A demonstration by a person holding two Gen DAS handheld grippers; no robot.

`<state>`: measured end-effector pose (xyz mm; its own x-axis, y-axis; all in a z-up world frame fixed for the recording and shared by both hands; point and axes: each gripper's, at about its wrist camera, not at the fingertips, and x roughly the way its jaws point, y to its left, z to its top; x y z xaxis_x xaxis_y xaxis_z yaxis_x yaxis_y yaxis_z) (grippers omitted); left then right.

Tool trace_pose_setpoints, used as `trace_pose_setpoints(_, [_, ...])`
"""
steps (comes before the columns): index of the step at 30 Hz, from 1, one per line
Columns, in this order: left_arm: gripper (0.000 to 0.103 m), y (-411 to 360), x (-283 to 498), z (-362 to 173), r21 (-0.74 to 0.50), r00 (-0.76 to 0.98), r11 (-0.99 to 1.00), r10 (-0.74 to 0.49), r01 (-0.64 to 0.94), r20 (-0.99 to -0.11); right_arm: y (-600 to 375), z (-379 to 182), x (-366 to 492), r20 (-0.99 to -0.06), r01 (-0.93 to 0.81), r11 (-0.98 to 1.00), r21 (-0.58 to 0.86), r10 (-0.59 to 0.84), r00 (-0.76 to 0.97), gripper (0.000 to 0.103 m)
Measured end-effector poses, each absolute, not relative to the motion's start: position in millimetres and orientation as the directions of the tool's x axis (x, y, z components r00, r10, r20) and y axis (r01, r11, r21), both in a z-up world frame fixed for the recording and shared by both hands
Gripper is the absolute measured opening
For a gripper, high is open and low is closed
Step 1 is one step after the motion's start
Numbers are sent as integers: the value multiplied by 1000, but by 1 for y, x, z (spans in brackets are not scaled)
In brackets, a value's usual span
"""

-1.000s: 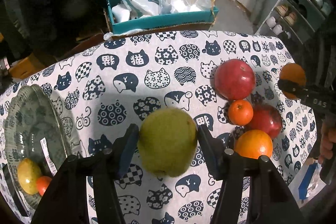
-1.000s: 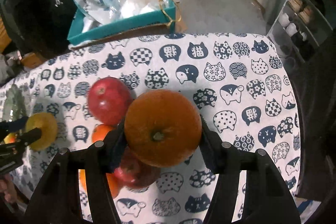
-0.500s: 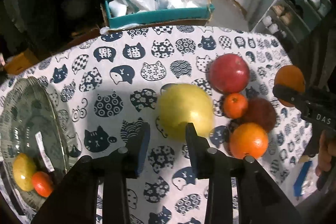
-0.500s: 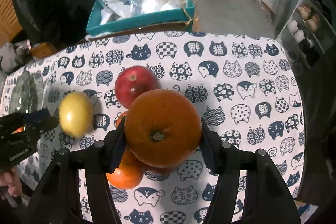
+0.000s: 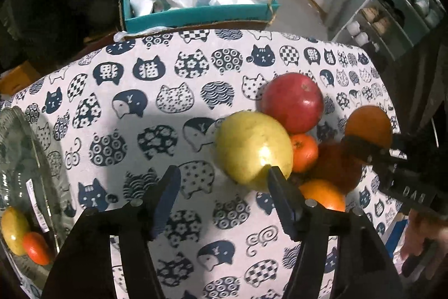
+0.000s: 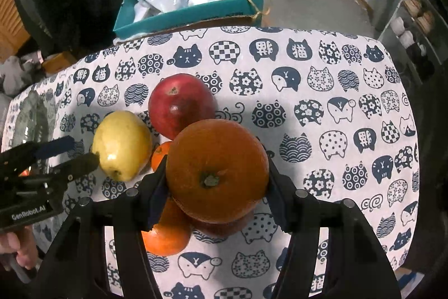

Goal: Organize fruits

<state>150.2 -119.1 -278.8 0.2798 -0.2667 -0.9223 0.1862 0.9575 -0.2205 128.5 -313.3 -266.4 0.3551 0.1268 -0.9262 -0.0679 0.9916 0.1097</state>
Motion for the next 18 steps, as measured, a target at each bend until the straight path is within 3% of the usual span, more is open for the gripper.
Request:
trace_pose_setpoints(4, [74, -127, 153, -284, -246, 256, 951, -289, 187, -922, -319, -267, 125, -926, -64, 992, 112, 128, 356, 62])
trace_pose_setpoints(18, [80, -152, 168, -302, -311, 200, 941, -333, 131, -921, -329, -256, 124, -914, -61, 991, 120, 134, 383, 62])
